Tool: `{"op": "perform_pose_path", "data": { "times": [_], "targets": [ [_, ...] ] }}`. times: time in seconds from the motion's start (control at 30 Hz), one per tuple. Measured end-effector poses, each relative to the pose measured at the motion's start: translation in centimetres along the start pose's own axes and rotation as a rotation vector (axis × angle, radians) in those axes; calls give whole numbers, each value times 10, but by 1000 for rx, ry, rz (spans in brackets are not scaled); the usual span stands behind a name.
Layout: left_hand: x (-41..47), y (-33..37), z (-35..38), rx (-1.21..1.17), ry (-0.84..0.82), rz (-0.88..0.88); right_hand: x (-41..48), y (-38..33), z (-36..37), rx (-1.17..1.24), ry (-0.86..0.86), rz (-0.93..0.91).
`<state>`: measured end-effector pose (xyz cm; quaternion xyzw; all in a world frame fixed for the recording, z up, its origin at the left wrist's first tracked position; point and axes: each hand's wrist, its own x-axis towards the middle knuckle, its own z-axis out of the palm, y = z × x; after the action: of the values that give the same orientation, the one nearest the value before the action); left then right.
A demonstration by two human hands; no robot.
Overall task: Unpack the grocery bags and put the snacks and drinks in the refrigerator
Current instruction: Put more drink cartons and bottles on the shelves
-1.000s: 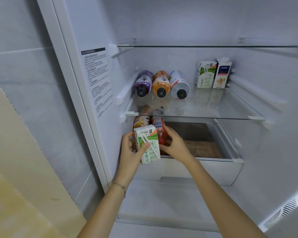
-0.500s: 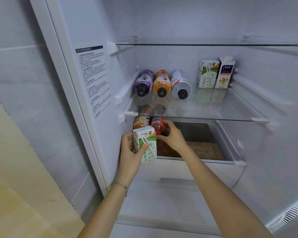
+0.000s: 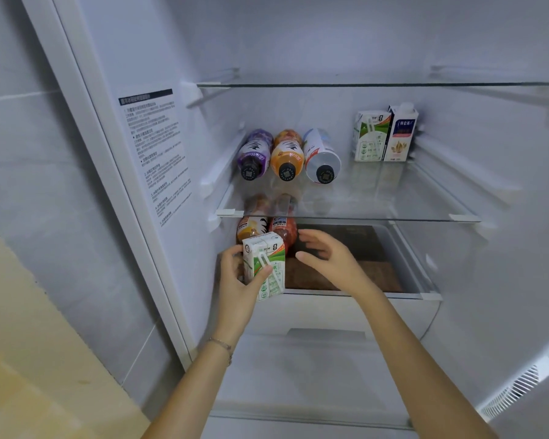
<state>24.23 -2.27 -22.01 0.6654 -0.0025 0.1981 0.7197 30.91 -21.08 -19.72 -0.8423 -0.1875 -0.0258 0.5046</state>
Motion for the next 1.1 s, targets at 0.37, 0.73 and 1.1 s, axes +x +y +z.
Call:
{"op": "perform_pose_path", "data": {
  "times": [0.37, 0.73, 1.1],
  "targets": [
    [-4, 47, 13, 107, -170, 141, -29, -59, -13, 202, -2, -49],
    [4, 100, 20, 106, -443, 171, -36, -110, -52, 217, 237, -177],
    [20, 135, 76, 143, -132, 441, -25, -135, -69, 216, 571, -194]
  ]
}}
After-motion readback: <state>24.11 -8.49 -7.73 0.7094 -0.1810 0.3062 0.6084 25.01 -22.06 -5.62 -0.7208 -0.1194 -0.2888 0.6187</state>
